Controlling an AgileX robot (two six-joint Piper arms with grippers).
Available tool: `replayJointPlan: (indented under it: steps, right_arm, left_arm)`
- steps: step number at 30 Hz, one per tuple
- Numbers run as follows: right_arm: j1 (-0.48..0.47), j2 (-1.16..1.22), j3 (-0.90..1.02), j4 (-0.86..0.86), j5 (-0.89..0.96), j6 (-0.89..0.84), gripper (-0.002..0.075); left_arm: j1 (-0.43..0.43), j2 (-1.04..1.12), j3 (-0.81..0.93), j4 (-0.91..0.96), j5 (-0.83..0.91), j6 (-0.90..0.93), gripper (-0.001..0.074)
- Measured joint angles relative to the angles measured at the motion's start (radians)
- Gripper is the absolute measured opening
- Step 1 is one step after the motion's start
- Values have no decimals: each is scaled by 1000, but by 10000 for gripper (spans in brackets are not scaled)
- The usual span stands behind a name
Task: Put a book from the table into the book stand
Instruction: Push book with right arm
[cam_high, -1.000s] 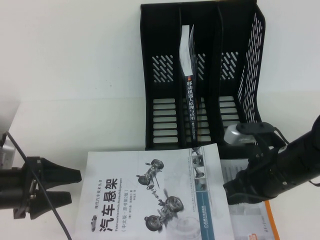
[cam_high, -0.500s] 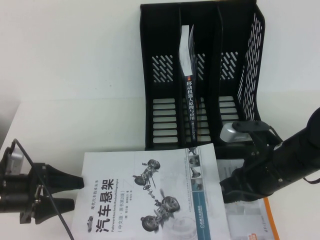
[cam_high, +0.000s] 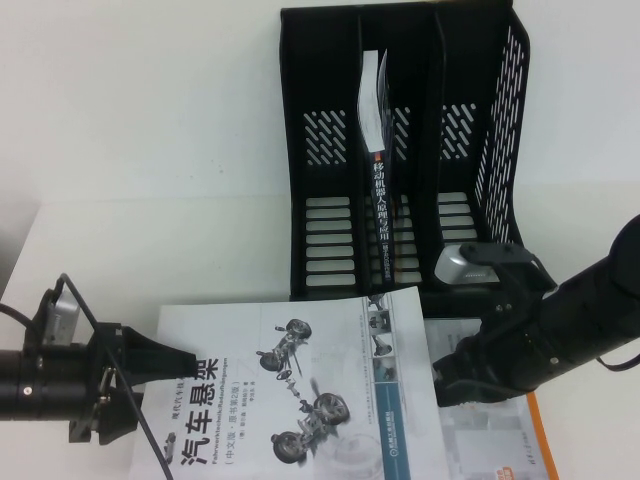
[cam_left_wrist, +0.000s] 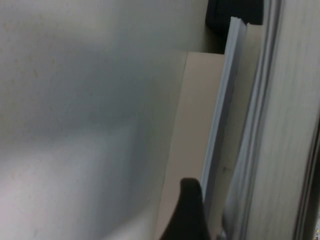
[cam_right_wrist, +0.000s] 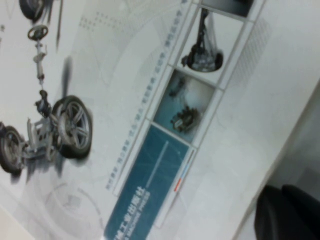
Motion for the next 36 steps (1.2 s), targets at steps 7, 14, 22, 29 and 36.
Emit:
replayJointPlan:
  steps: [7,14,22,29,36]
  right_arm:
    - [0,9,0,74,1,-58,5]
    - [0,13,0,89,1,-76,5]
    - [0,13,0,91,1,-91,5]
    - [0,13,0,84,1,-114,5]
    - [5,-5,0,-5,1,-107,5]
  left_arm:
    - [0,0,0,-8,0,0,544]
    - [0,0,0,-4,0,-3,430]
    - [0,1,-2,-10,18,-3,116]
    - [2,1,-2,-11,22,-3,118]
    - [2,-49,-47,42,22,-48,118]
